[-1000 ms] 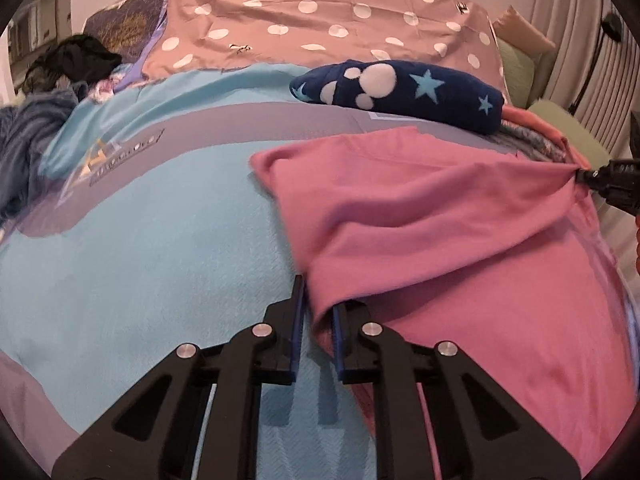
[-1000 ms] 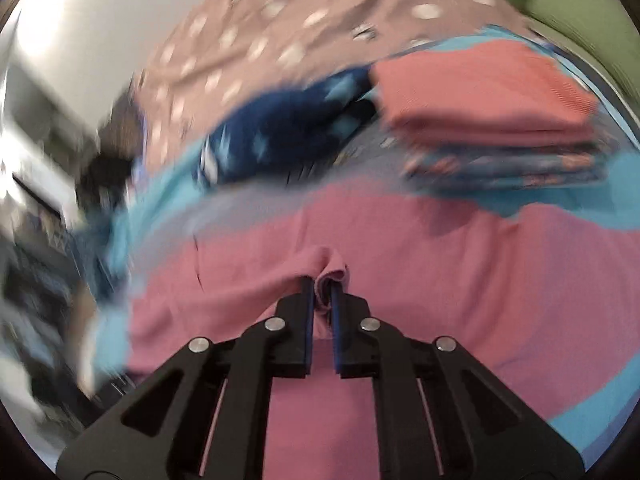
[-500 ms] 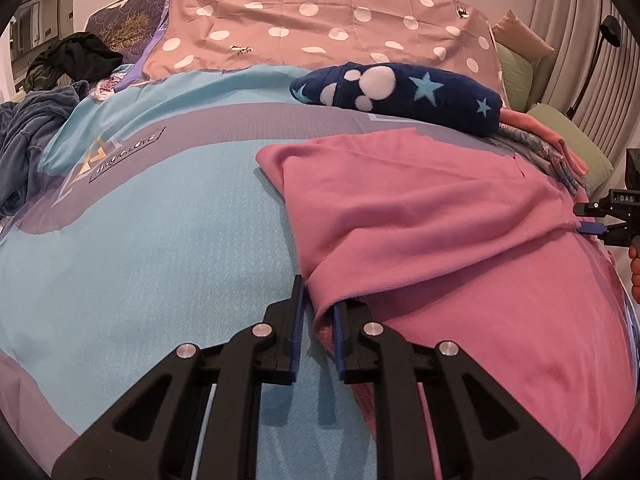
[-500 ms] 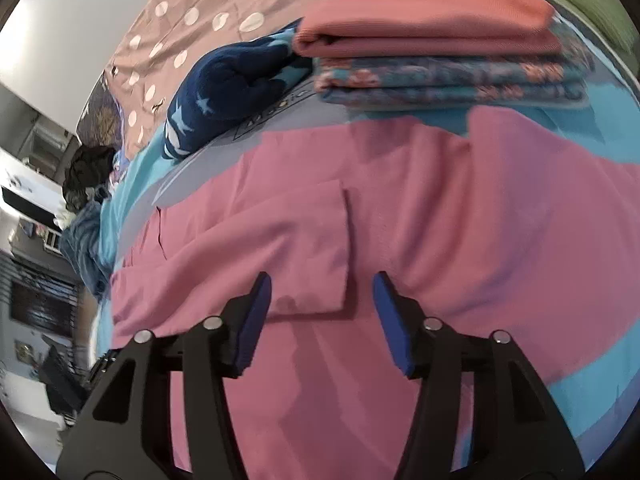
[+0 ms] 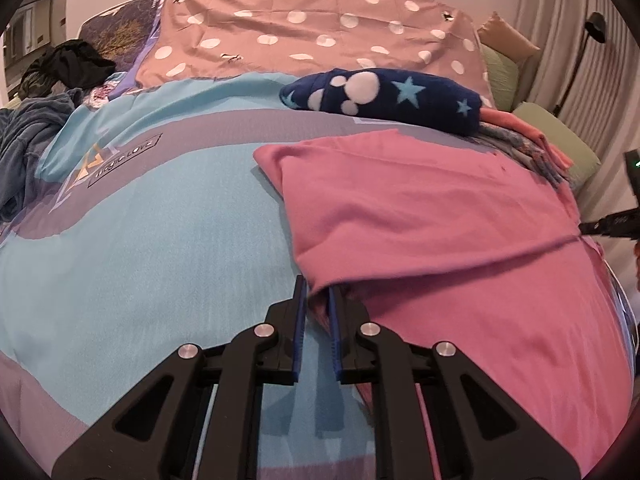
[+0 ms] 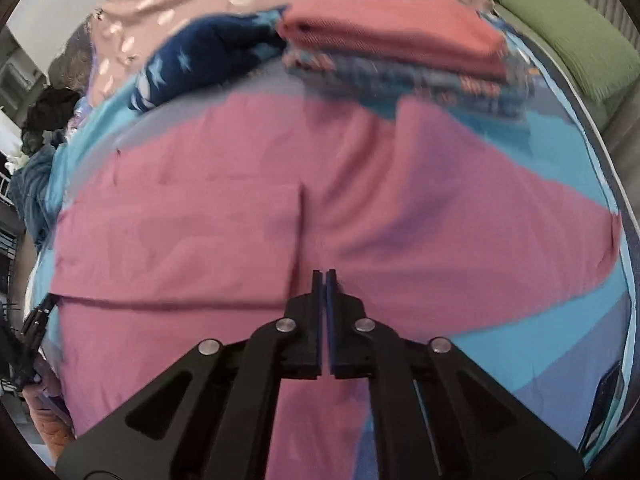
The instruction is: Fold small clothes
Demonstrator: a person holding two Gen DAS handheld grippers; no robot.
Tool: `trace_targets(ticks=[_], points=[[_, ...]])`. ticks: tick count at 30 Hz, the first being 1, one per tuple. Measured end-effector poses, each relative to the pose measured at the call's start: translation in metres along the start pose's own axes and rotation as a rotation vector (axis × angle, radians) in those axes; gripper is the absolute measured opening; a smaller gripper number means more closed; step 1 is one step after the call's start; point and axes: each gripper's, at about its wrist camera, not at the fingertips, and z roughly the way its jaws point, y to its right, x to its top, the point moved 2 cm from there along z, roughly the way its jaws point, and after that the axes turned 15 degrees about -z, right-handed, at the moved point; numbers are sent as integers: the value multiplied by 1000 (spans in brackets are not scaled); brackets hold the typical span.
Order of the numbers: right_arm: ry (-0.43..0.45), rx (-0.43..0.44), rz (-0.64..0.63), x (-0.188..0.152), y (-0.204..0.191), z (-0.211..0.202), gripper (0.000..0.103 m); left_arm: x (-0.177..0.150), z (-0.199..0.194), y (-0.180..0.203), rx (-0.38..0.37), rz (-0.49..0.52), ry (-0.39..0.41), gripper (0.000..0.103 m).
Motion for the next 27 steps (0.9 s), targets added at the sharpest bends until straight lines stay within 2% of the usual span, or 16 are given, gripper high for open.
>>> trace_targets(ticks=[2, 5, 8, 12, 16, 18, 20, 23, 26, 27], points=[[45, -17, 0, 4, -2, -8, 9, 0, -2, -1, -9, 0, 1, 11], [111, -19, -72, 24, -26, -19, 23, 0, 1, -3, -20, -16, -13, 11], [148, 19, -242, 58, -86, -26, 34, 1, 3, -7, -50, -47, -24, 11], [155, 119, -539, 102, -198, -13, 45, 3, 10, -12, -102, -96, -59, 11], [80, 217, -731, 137, -307, 23, 46, 4, 14, -20, -170, -146, -82, 15], [42, 222, -796, 151, -347, 41, 50, 3, 14, -22, -212, -171, -91, 20], [3, 188, -903, 157, -389, 60, 56, 3, 15, -24, -236, -188, -97, 22], [-55, 134, -1025, 158, -428, 84, 57, 3, 15, -25, -251, -202, -100, 22], [-108, 77, -1087, 156, -444, 102, 57, 2, 15, -24, -249, -202, -98, 22], [-126, 53, -1101, 156, -445, 109, 49, 2, 15, -24, -249, -205, -98, 22]])
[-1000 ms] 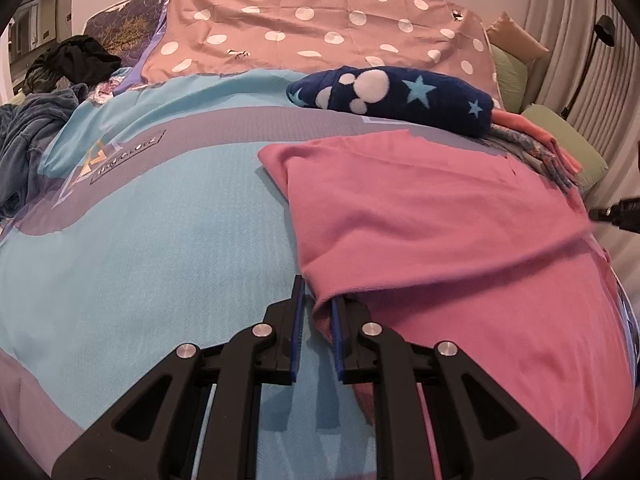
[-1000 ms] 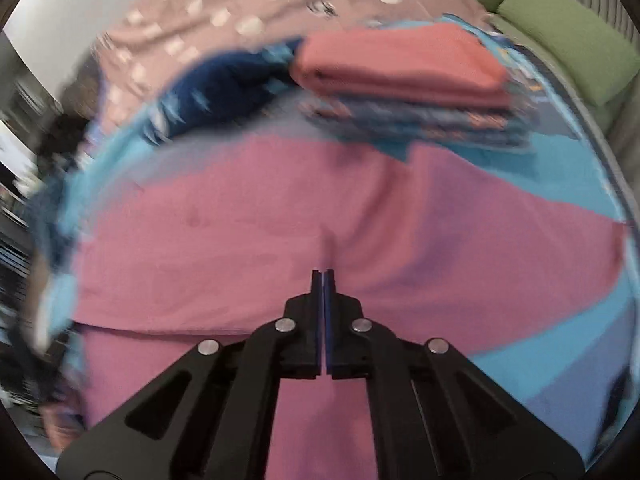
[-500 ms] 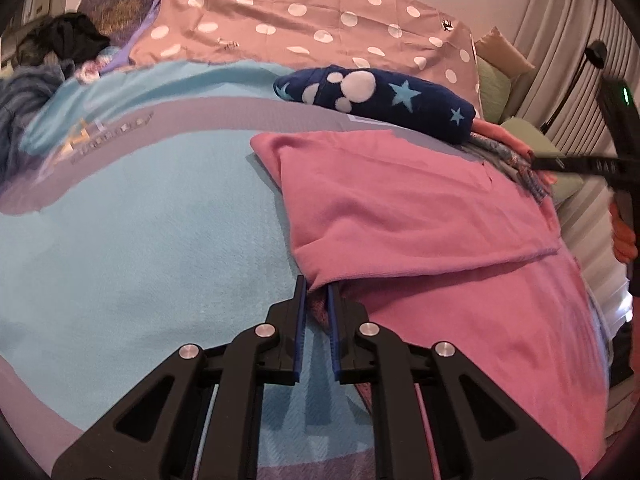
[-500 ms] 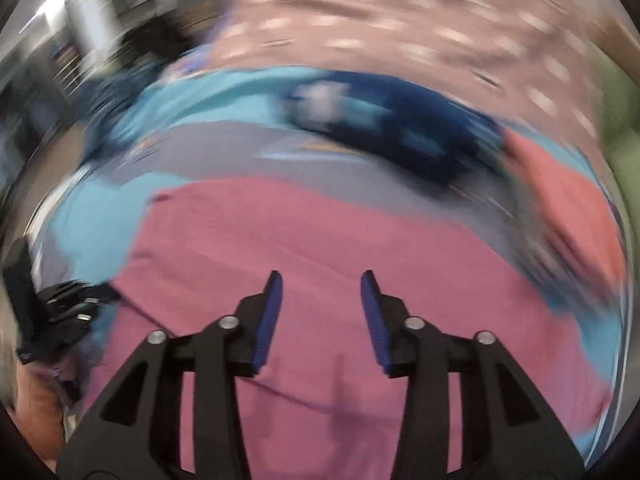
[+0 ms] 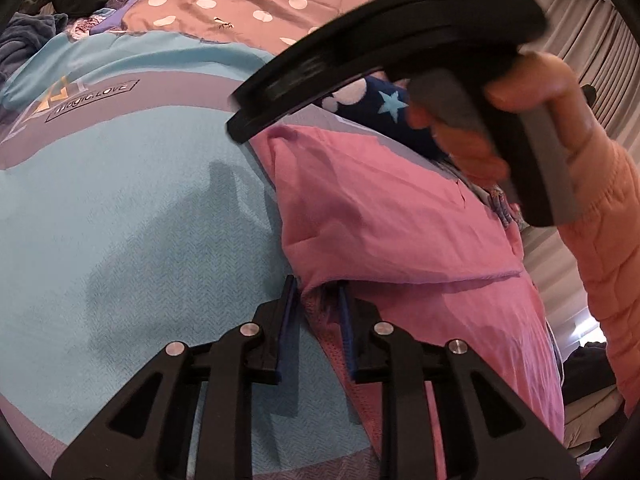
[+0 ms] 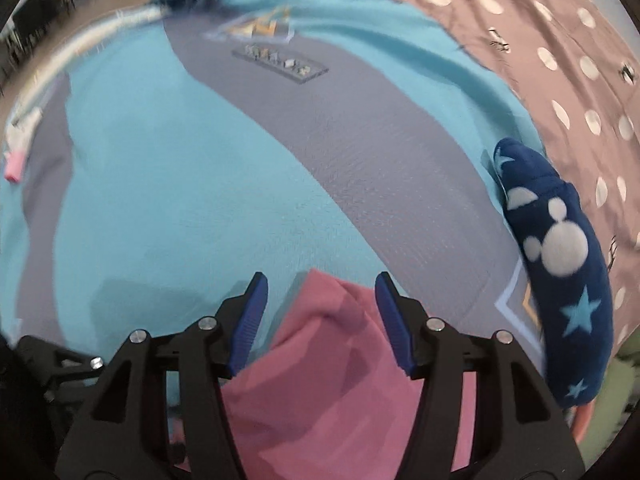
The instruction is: Fold small clothes
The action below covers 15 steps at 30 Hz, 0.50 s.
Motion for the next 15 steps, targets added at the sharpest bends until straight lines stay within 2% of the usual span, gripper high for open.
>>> trace_targets(ticks=[1, 2, 3, 5, 7, 9, 11, 12, 13, 15], points=[[-30, -16, -4, 1, 1, 7, 3, 0, 0, 0, 0, -2, 2, 22], [-52, -24, 3, 3, 1, 13, 5, 0, 0, 1, 2, -4, 7, 15], [-47, -37, 42, 4, 4, 14, 3, 2, -1, 0, 6, -5, 12, 4], [5, -66, 123, 6, 14, 9, 3, 1, -3, 1, 33, 9, 15, 4], [52, -26, 201, 7, 26, 10, 3, -5, -8, 7, 115, 58, 14, 4], [86, 29, 205, 7, 26, 16, 3, -13, -15, 16, 159, 110, 29, 4], [122, 24, 203, 3, 26, 23, 3, -18, -17, 24, 191, 168, 44, 4], [140, 21, 219, 1, 29, 22, 8, -20, -15, 26, 215, 201, 42, 4], [150, 23, 242, -4, 34, 19, 23, -22, -12, 25, 236, 215, 30, 4], [182, 19, 320, -20, 47, 4, 40, -22, -13, 21, 233, 202, 17, 4]])
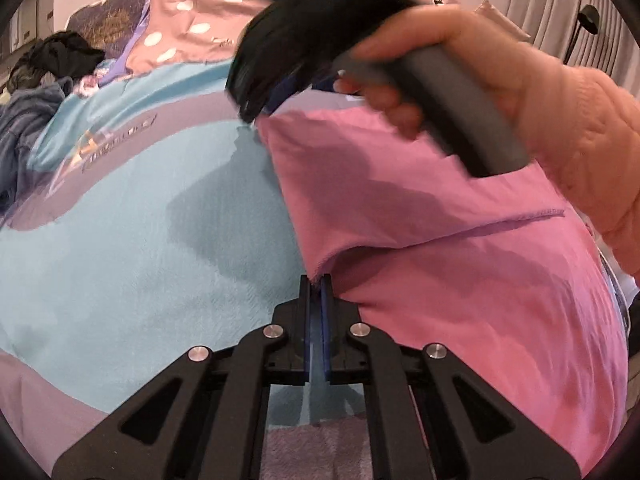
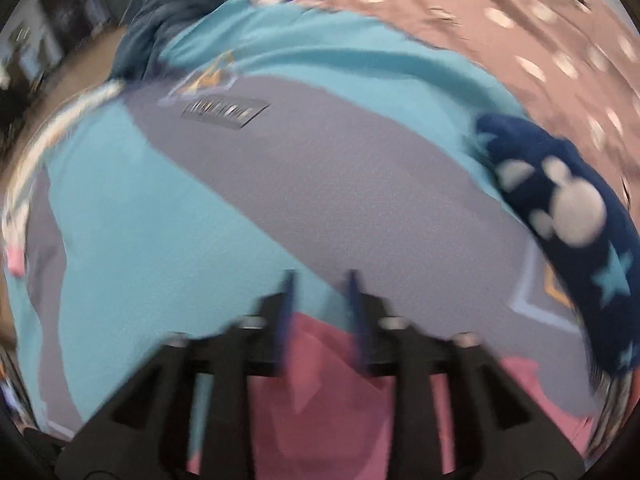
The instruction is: Fold small clothes
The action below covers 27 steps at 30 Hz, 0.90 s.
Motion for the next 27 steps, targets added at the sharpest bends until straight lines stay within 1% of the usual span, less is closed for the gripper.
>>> trace_targets(ticks=[1, 3, 5, 6, 7, 8, 9, 11, 12, 13, 14, 15, 16, 17, 18, 19, 20, 21, 22, 23, 24, 25, 26, 27], points=[[36, 0, 32, -8, 9, -15, 42, 1, -3, -2, -3, -7, 4, 4], [73, -16, 53, -30, 19, -46, 42, 5, -13, -10, 3, -19, 35, 4], [108, -25, 76, -58, 30, -74, 42, 11, -24, -19, -25, -58, 68, 4], [124, -19, 112, -85, 38, -91, 42, 13, -28, -22, -48, -77, 84, 4], [128, -7, 139, -102, 43, -99, 42, 15, -33, -24, -85, -97, 111, 4], [126, 23, 187, -131, 48, -109, 42, 18, -39, -25, -136, -123, 142, 4], [126, 46, 216, -151, 49, -114, 42, 21, -39, -24, -179, -143, 156, 4], [126, 86, 277, -194, 50, -119, 41, 24, -36, -17, -277, -181, 156, 6], [121, 86, 315, -218, 51, -118, 41, 25, -31, -13, -291, -183, 144, 7], [106, 64, 351, -237, 53, -114, 41, 24, -22, -6, -272, -164, 125, 11], [67, 20, 396, -258, 56, -107, 40, 20, -9, 1, -194, -117, 111, 12], [65, -5, 428, -275, 58, -102, 28, 18, 3, 4, -115, -84, 92, 12], [122, -7, 450, -285, 59, -107, 27, 15, 21, 3, -49, -81, 26, 12], [140, -4, 480, -292, 59, -112, 27, 14, 22, 1, -59, -94, 14, 12], [143, 3, 499, -297, 58, -117, 29, 15, 15, -4, -93, -120, 27, 12], [159, 11, 517, -302, 56, -124, 34, 17, 10, -7, -104, -141, 40, 15], [192, 5, 536, -312, 54, -135, 35, 17, 9, -11, -95, -163, 47, 30], [213, -12, 555, -322, 56, -143, 36, 15, 9, -17, -87, -196, 45, 32], [235, -34, 596, -337, 61, -153, 40, 14, 8, -22, -114, -224, 41, 32], [250, -59, 663, -358, 69, -163, 43, 14, 5, -25, -128, -248, 42, 33], [265, -82, 733, -378, 78, -170, 48, 14, 1, -27, -124, -270, 52, 35], [283, -107, 812, -400, 85, -178, 51, 13, -4, -27, -107, -279, 74, 40], [306, -145, 926, -434, 95, -189, 52, 13, -7, -27, -91, -277, 92, 41], [314, -167, 994, -457, 100, -196, 52, 13, -13, -22, -75, -262, 114, 41]])
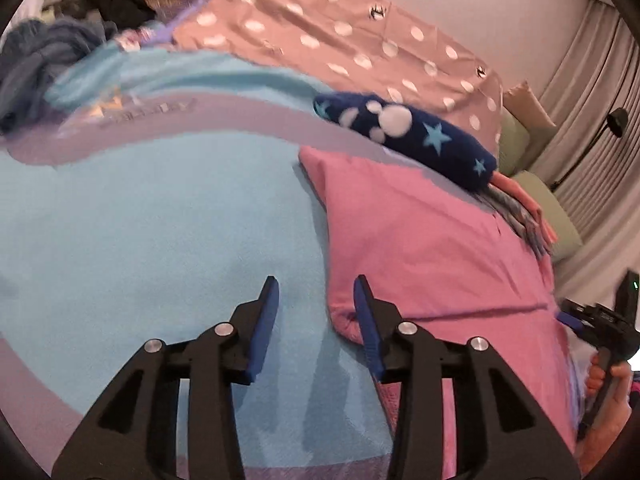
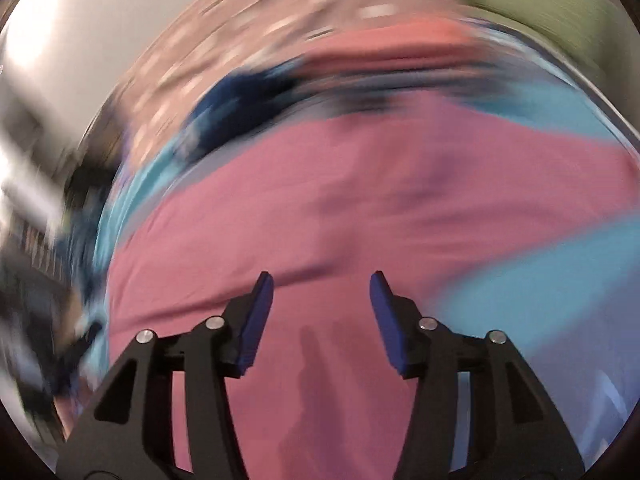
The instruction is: Fold small clothes
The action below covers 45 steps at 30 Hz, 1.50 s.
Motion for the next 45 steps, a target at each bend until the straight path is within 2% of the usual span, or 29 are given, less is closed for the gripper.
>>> trace_targets(ticks=[2, 3, 6, 11, 12, 13, 14, 17, 20, 24, 26, 28, 29, 35, 38, 40, 41, 45], points=[[6, -65, 94, -12, 41, -16, 54, 2, -9, 11, 6, 35, 36, 49], [23, -113, 147, -20, 67, -28, 56, 6, -9, 14, 3, 46, 43, 49], [72, -179, 265, -36, 116, -50, 64, 4, -15, 35, -7, 64, 31, 50], [126, -167, 468, -57, 190, -59, 65, -13, -12, 72, -17, 134, -10, 51], [126, -164, 497, -56, 202, -56, 65, -18, -12, 79, -23, 160, -19, 55], [127, -166, 531, -56, 215, -54, 65, -23, -11, 84, -19, 179, -28, 67], [133, -167, 562, -54, 229, -51, 65, -28, -10, 88, -12, 192, -28, 69], [150, -180, 609, -49, 256, -47, 65, -39, -6, 97, 17, 212, -43, 75], [159, -211, 656, -37, 285, -37, 65, -44, -3, 99, 34, 201, -51, 75], [133, -284, 637, -14, 300, -22, 66, -45, 1, 98, 56, 165, -41, 75], [109, -332, 616, -3, 306, -15, 60, -45, 4, 99, 84, 160, -36, 75], [98, -366, 605, 5, 312, -9, 39, -44, 8, 101, 79, 156, -50, 75], [98, -370, 606, 7, 315, -7, 36, -44, 9, 102, 70, 153, -59, 75], [162, -308, 674, 0, 332, -9, 29, -50, 18, 110, 72, 202, -78, 75], [179, -278, 699, -2, 337, -10, 21, -52, 23, 110, 69, 197, -96, 75], [190, -254, 719, -4, 340, -10, 9, -52, 24, 108, 64, 187, -100, 75], [194, -243, 726, -4, 341, -11, 7, -52, 24, 107, 62, 183, -102, 75], [231, -192, 722, -3, 338, -18, 6, -51, 25, 100, 47, 155, -109, 75]])
